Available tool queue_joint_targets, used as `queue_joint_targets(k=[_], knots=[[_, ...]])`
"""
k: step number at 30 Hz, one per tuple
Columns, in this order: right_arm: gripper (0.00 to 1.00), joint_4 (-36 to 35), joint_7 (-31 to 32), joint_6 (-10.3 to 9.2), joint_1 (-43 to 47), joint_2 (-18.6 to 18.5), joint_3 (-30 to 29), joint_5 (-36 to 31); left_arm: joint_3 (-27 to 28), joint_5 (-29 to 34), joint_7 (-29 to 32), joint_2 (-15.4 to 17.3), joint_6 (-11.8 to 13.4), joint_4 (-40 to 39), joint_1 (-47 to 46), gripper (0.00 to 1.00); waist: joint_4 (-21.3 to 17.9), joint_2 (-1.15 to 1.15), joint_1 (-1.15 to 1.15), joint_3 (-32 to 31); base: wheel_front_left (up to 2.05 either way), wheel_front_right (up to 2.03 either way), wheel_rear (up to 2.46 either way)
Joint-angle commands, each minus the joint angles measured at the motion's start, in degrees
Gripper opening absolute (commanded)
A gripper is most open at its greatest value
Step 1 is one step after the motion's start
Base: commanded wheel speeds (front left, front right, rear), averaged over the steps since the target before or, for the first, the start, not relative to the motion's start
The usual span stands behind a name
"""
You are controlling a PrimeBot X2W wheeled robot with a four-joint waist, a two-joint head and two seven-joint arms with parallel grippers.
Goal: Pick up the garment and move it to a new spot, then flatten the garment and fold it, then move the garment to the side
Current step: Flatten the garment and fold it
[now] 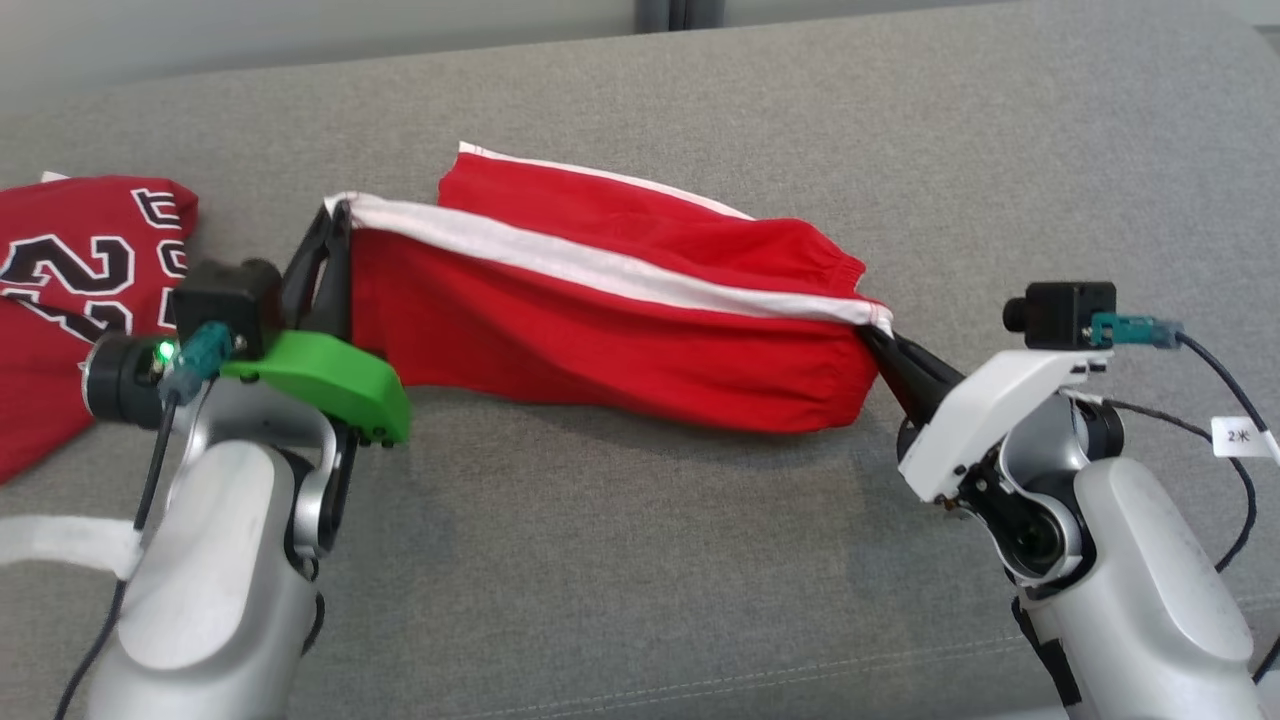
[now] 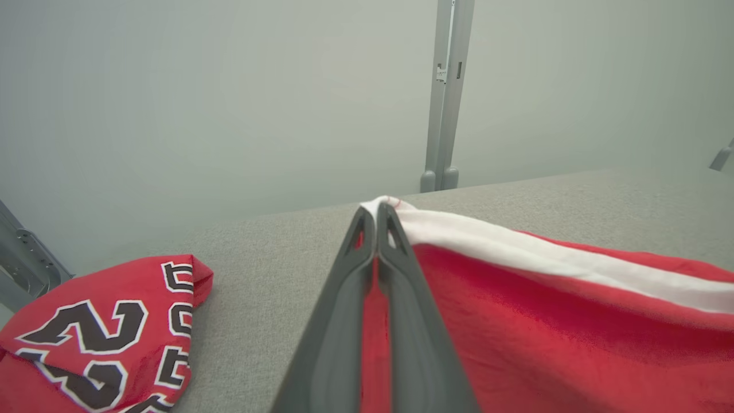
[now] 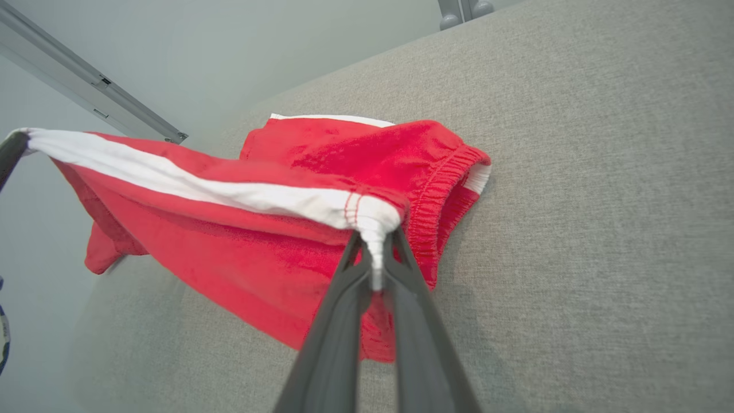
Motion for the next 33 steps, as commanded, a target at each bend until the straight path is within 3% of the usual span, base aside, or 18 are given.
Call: queue_joint_targets(k=[1, 17, 30, 31, 32, 33], knots=[[0.00, 0.68, -0.61, -0.03, -1.61, 0.47, 0.36, 0.48, -0.18, 0.69, -0.44, 0.29, -0.62, 1.53, -2.64, 0.00, -2.98, 0.00, 0.00, 4.13, 0.00, 0.00, 0.00], [0.00, 6.23, -8.73, -0.03, -13.29, 2.94, 3.74, 3.24, -3.21, 4.89, -2.03, 1.68, -4.29, 17.23, -24.09, 0.00, -7.95, 0.00, 0.00, 14.55, 0.00, 0.00, 0.00], [0.00, 11.02, -11.70, -0.03, -18.59, 3.71, 5.09, 4.70, -4.42, 6.42, -2.40, 1.69, -2.97, 28.09, -31.96, 0.00, -9.21, 0.00, 0.00, 17.68, 0.00, 0.00, 0.00], [0.53, 11.40, -11.73, -0.03, -19.04, 3.75, 5.23, 4.69, -4.60, 6.65, -2.02, 1.64, -2.76, 28.93, -32.38, 0.06, -9.18, 0.00, 0.00, 17.81, 0.00, 0.00, 0.00], [1.00, 11.95, -11.63, -0.03, -19.51, 3.78, 5.30, 4.93, -4.82, 6.80, -2.29, 1.52, -2.67, 29.49, -32.89, 0.66, -9.12, 0.00, 0.00, 17.96, 0.00, 0.00, 0.00], [1.00, 12.35, -11.81, -0.03, -19.95, 3.82, 5.32, 4.99, -4.97, 6.87, -2.54, 1.26, -2.50, 29.96, -33.29, 1.00, -9.00, 0.00, 0.00, 18.04, 0.00, 0.00, 0.00]])
